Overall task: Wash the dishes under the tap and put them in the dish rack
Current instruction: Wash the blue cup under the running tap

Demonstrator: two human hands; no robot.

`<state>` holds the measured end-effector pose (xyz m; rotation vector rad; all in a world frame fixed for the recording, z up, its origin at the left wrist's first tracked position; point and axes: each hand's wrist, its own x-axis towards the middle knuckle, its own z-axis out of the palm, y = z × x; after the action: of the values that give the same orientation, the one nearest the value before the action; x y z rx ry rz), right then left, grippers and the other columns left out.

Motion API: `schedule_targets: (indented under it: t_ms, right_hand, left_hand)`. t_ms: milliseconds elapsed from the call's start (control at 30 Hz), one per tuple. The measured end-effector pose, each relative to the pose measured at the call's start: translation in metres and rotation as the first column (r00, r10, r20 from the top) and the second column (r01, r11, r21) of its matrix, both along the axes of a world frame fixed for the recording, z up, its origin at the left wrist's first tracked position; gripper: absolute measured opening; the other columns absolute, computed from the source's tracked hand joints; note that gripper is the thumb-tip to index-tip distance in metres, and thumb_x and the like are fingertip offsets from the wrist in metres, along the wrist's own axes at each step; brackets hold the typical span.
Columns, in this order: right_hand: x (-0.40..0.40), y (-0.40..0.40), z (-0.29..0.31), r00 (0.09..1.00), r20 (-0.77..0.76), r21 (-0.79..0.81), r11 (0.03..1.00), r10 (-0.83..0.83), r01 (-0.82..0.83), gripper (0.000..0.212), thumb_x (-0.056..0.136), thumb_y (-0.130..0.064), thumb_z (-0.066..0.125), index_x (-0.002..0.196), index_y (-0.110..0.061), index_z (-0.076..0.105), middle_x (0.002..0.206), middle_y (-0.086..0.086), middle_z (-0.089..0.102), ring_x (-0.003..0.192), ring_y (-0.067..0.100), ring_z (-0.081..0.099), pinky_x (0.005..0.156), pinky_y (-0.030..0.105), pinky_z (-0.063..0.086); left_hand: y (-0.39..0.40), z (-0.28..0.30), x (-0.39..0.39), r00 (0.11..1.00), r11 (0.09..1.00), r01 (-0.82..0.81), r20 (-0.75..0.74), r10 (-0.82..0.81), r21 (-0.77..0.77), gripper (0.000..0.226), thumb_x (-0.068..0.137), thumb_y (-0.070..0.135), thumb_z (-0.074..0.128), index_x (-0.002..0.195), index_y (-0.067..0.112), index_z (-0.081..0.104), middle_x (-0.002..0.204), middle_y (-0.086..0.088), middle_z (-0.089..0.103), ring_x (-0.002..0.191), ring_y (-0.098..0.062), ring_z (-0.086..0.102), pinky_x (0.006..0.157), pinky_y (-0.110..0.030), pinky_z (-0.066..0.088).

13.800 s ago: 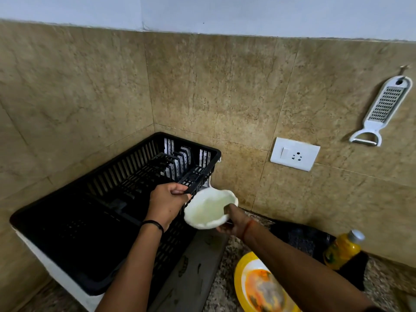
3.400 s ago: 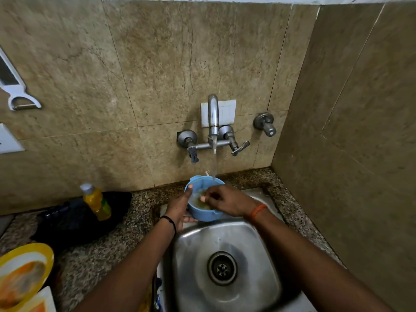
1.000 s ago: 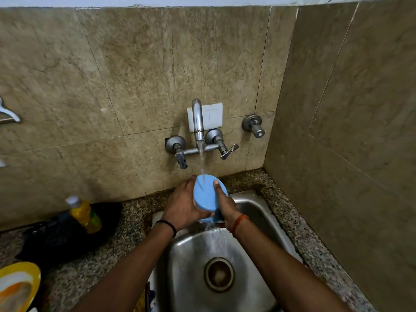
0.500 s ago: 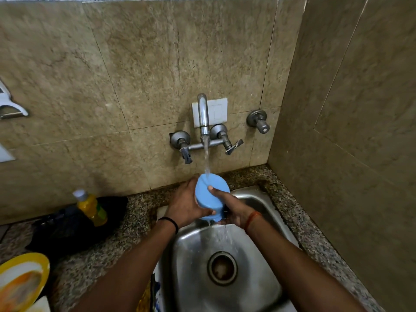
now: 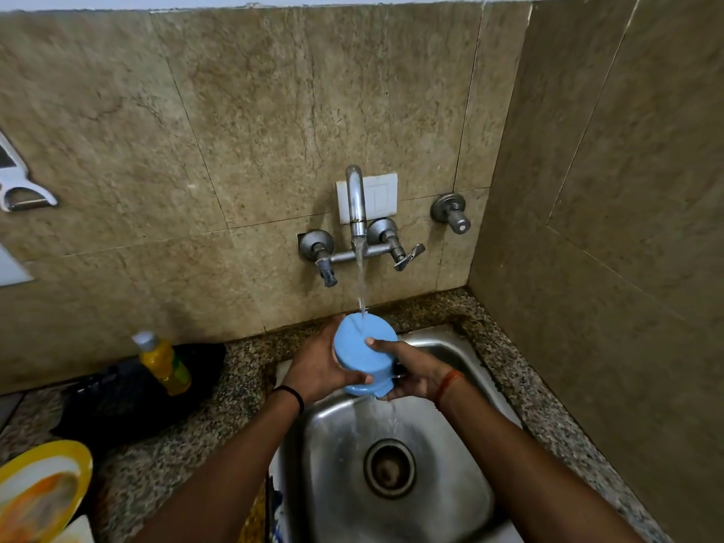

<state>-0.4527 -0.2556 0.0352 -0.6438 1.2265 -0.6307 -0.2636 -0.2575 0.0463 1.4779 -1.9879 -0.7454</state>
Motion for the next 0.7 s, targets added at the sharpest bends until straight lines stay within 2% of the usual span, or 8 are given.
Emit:
schedule_targets:
  t_ms: [100, 200, 300, 367, 433, 467, 633, 700]
  right_hand:
    - [0.000, 0.002, 0.000, 0.995, 0.094, -0.014, 0.999, -0.042, 0.043, 0.049, 0.075, -0.035, 0.077, 0.117, -0.015, 0.060, 0.119, 0.014, 0.066, 0.106, 0.030, 0.063, 0.080, 0.042, 0.057]
    - [0.003, 0.004, 0.000, 0.973, 0.154, -0.112, 0.976, -0.170, 0.188, 0.052, 0.073, -0.025, 0.080, 0.120, -0.009, 0.063, 0.114, 0.014, 0.071, 0.106, 0.032, 0.066, 0.087, 0.046, 0.057]
    - [0.006, 0.009, 0.005, 0.935, 0.002, -0.232, 0.909, -0.355, 0.345, 0.068, 0.061, -0.021, 0.088, 0.122, -0.010, 0.059, 0.113, 0.010, 0.069, 0.102, 0.027, 0.065, 0.071, 0.037, 0.059]
    - [0.004, 0.010, 0.007, 0.905, -0.097, -0.334, 0.870, -0.414, 0.363, 0.078, 0.057, -0.019, 0.091, 0.123, -0.012, 0.052, 0.117, 0.007, 0.063, 0.104, 0.025, 0.062, 0.073, 0.037, 0.059]
    - [0.004, 0.011, 0.008, 0.901, -0.171, -0.436, 0.851, -0.398, 0.293, 0.081, 0.055, -0.020, 0.092, 0.122, -0.014, 0.046, 0.120, 0.006, 0.058, 0.108, 0.024, 0.060, 0.079, 0.041, 0.059]
    - [0.003, 0.014, 0.009, 0.895, -0.235, -0.494, 0.840, -0.379, 0.226, 0.081, 0.055, -0.022, 0.092, 0.120, -0.016, 0.044, 0.120, 0.004, 0.057, 0.109, 0.023, 0.059, 0.080, 0.042, 0.059]
    - [0.003, 0.031, 0.008, 0.766, -0.574, -0.692, 0.671, -0.291, -0.264, 0.068, 0.062, -0.052, 0.081, 0.108, -0.031, 0.036, 0.106, -0.009, 0.054, 0.094, 0.008, 0.056, 0.068, 0.026, 0.052]
    - [0.002, 0.036, 0.009, 0.691, -0.657, -0.724, 0.507, -0.300, -0.468, 0.058, 0.076, -0.054, 0.071, 0.115, -0.027, 0.037, 0.113, -0.003, 0.055, 0.098, 0.013, 0.055, 0.072, 0.026, 0.046]
  left_hand:
    - [0.000, -0.004, 0.001, 0.998, 0.999, -0.004, -0.067, 0.007, 0.041, 0.109, 0.038, 0.064, 0.085, 0.134, 0.037, 0.042, 0.115, 0.033, 0.051, 0.107, 0.002, 0.053, 0.083, -0.013, 0.044]
    - [-0.001, -0.007, -0.001, 0.990, 0.994, 0.014, -0.141, 0.001, 0.104, 0.115, 0.041, 0.054, 0.089, 0.142, 0.032, 0.038, 0.133, 0.014, 0.052, 0.120, -0.007, 0.050, 0.097, -0.028, 0.048]
    - [-0.001, -0.004, -0.003, 0.980, 0.964, 0.056, -0.198, -0.004, 0.259, 0.109, 0.057, 0.028, 0.090, 0.148, 0.027, 0.030, 0.137, 0.000, 0.051, 0.124, -0.017, 0.051, 0.094, -0.029, 0.051]
    - [0.000, 0.003, -0.005, 0.943, 0.899, 0.100, -0.328, 0.050, 0.427, 0.085, 0.073, 0.022, 0.081, 0.144, 0.028, 0.037, 0.132, -0.002, 0.057, 0.117, -0.019, 0.058, 0.081, -0.024, 0.054]
    - [0.000, 0.012, -0.008, 0.883, 0.790, 0.131, -0.433, 0.183, 0.600, 0.055, 0.085, 0.041, 0.065, 0.136, 0.027, 0.047, 0.124, -0.005, 0.063, 0.109, -0.023, 0.062, 0.080, -0.031, 0.053]
    - [0.000, 0.016, -0.012, 0.849, 0.740, 0.138, -0.463, 0.255, 0.659, 0.053, 0.088, 0.053, 0.055, 0.132, 0.024, 0.051, 0.120, -0.009, 0.064, 0.105, -0.026, 0.064, 0.079, -0.034, 0.053]
    - [-0.005, 0.019, -0.026, 0.803, 0.635, 0.118, -0.449, 0.392, 0.763, 0.085, 0.075, 0.084, 0.028, 0.125, 0.017, 0.047, 0.114, -0.020, 0.065, 0.094, -0.030, 0.069, 0.066, -0.035, 0.059]
    - [-0.009, 0.017, -0.028, 0.691, 0.570, 0.220, -0.539, 0.481, 0.791, 0.092, 0.073, 0.085, 0.026, 0.122, 0.013, 0.053, 0.106, -0.022, 0.069, 0.089, -0.033, 0.071, 0.065, -0.040, 0.059]
